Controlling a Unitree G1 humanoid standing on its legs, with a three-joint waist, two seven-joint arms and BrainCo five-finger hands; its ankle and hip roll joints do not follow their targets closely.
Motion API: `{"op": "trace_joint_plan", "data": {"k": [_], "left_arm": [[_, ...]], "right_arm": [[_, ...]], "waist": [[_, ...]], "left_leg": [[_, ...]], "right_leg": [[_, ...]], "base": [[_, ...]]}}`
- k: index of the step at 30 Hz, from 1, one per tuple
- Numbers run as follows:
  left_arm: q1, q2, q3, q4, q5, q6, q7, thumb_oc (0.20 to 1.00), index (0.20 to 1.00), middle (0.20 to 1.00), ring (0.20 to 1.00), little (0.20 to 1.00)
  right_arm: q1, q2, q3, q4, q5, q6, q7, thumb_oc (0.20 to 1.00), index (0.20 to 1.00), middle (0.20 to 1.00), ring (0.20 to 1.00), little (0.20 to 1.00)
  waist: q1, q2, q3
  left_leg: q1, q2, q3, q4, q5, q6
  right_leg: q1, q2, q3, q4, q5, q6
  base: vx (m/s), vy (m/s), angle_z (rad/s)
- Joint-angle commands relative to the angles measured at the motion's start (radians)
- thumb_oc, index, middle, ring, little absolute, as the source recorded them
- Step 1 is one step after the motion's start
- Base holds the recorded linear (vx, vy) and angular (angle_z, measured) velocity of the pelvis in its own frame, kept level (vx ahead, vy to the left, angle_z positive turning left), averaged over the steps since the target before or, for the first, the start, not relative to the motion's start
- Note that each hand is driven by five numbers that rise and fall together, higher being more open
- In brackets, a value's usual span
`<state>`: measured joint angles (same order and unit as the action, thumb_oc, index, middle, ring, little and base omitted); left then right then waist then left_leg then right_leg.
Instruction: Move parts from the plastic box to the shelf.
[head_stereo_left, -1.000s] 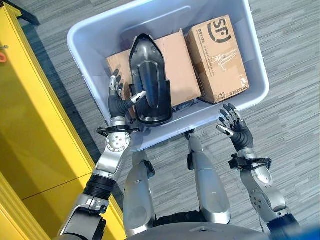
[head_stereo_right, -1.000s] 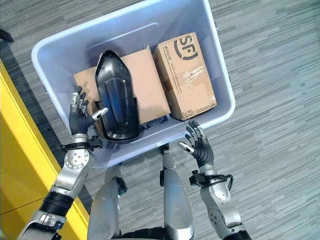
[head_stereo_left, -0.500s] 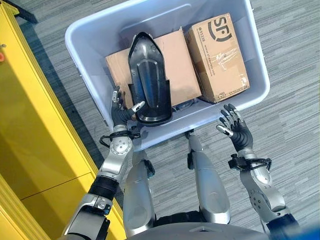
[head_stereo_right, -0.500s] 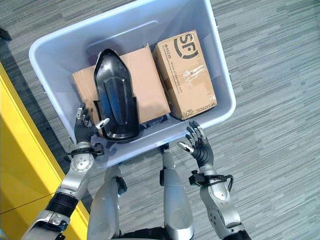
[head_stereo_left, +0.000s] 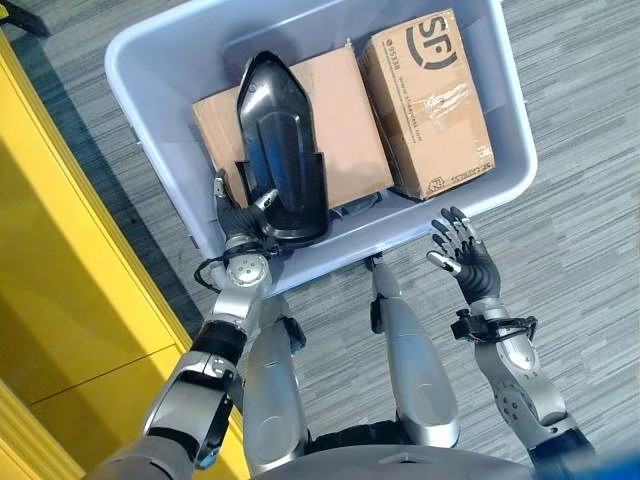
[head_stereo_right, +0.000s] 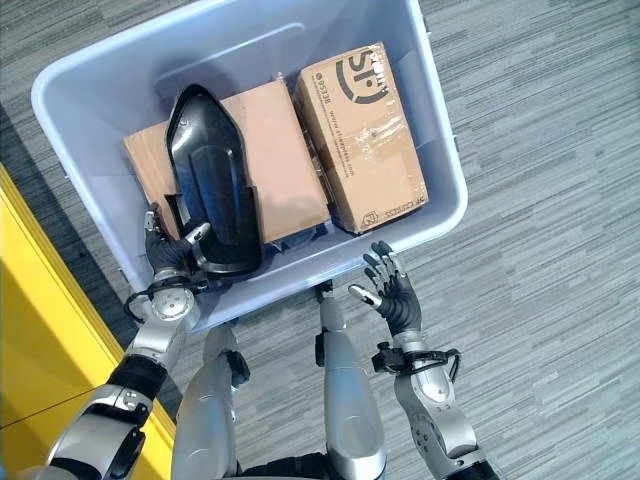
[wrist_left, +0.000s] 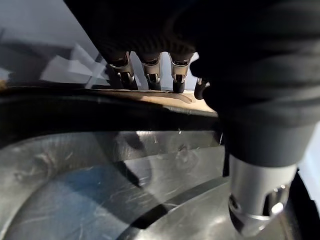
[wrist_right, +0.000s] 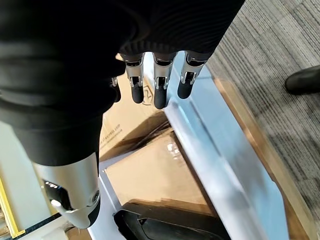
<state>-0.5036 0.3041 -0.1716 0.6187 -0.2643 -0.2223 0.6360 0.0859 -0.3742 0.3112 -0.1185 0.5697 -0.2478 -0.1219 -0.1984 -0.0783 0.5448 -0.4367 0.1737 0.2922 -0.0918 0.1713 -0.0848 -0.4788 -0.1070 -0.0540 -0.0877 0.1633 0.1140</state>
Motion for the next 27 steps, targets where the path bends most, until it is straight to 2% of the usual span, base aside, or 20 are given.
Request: {"op": "trace_joint_plan", "data": {"k": [1,5,11,12,13,14,22,27], "left_arm": [[-0.04,0.045,-0.039,0.027,0.024,0.032,-0.04,1.0,1.0,1.0,1.0,1.0],[-0.088,0.052,-0.075,0.06,0.091,0.062,-0.028,1.0,1.0,1.0,1.0,1.0],[-0.162,0.044,-0.102,0.162,0.121,0.099,-0.006,1.0,1.0,1.0,1.0,1.0],[-0.172,0.047,-0.107,0.18,0.133,0.109,-0.006,0.922,0.922,0.922,0.922,0.922],[-0.183,0.046,-0.108,0.184,0.129,0.11,-0.004,0.42,0.42,0.42,0.42,0.42],[-0.188,0.049,-0.11,0.19,0.129,0.11,-0.005,0.2,0.2,0.2,0.2,0.2],[-0.16,0.03,-0.11,0.168,0.128,0.105,-0.007,0.2,0.2,0.2,0.2,0.2],[-0.073,0.018,-0.098,0.033,0.119,0.09,-0.02,0.2,0.2,0.2,0.2,0.2]], "right_arm": [[0.047,-0.018,-0.023,-0.055,0.03,-0.042,0.002,1.0,1.0,1.0,1.0,1.0],[0.048,-0.028,-0.017,-0.056,0.031,-0.048,0.001,1.0,1.0,1.0,1.0,1.0],[0.043,-0.038,-0.003,-0.05,0.032,-0.049,-0.007,1.0,1.0,1.0,1.0,1.0],[0.043,-0.039,-0.003,-0.051,0.033,-0.049,-0.008,1.0,1.0,1.0,1.0,1.0],[0.043,-0.04,-0.001,-0.052,0.035,-0.049,-0.009,1.0,1.0,1.0,1.0,1.0],[0.043,-0.04,-0.001,-0.054,0.034,-0.049,-0.013,1.0,1.0,1.0,1.0,1.0],[0.051,-0.037,-0.008,-0.051,0.03,-0.053,-0.014,1.0,1.0,1.0,1.0,1.0],[0.04,-0.035,-0.03,-0.042,0.019,-0.04,-0.023,1.0,1.0,1.0,1.0,1.0]], "waist": [[-0.011,-0.071,-0.025],[-0.018,-0.069,-0.025],[-0.029,-0.07,-0.025],[-0.03,-0.07,-0.025],[-0.031,-0.07,-0.025],[-0.033,-0.069,-0.025],[-0.029,-0.059,-0.025],[-0.01,-0.034,-0.025]], "left_leg": [[0.109,0.071,-0.02,0.009,-0.028,-0.079],[0.109,0.07,-0.017,0.009,-0.028,-0.079],[0.109,0.07,-0.012,0.009,-0.029,-0.079],[0.109,0.07,-0.011,0.009,-0.029,-0.079],[0.109,0.07,-0.01,0.009,-0.028,-0.08],[0.109,0.069,-0.009,0.008,-0.029,-0.08],[0.122,0.067,-0.015,0.009,-0.032,-0.076],[0.162,0.061,-0.025,0.007,-0.038,-0.074]], "right_leg": [[-0.025,-0.051,-0.019,0.053,-0.008,0.081],[-0.034,-0.048,-0.015,0.057,-0.009,0.08],[-0.045,-0.046,-0.007,0.062,-0.005,0.081],[-0.046,-0.046,-0.006,0.061,-0.004,0.082],[-0.047,-0.046,-0.005,0.06,-0.003,0.082],[-0.048,-0.045,-0.004,0.06,-0.002,0.082],[-0.034,-0.045,-0.006,0.065,-0.011,0.079],[0.014,-0.05,-0.016,0.064,-0.016,0.078]], "base": [[0.0,0.0,0.0],[0.0,0.0,-0.01],[0.0,0.0,0.0],[0.0,0.0,0.0],[0.0,0.0,0.0],[0.0,0.0,0.0],[0.0,0.0,0.0],[0.0,0.0,0.0]]}}
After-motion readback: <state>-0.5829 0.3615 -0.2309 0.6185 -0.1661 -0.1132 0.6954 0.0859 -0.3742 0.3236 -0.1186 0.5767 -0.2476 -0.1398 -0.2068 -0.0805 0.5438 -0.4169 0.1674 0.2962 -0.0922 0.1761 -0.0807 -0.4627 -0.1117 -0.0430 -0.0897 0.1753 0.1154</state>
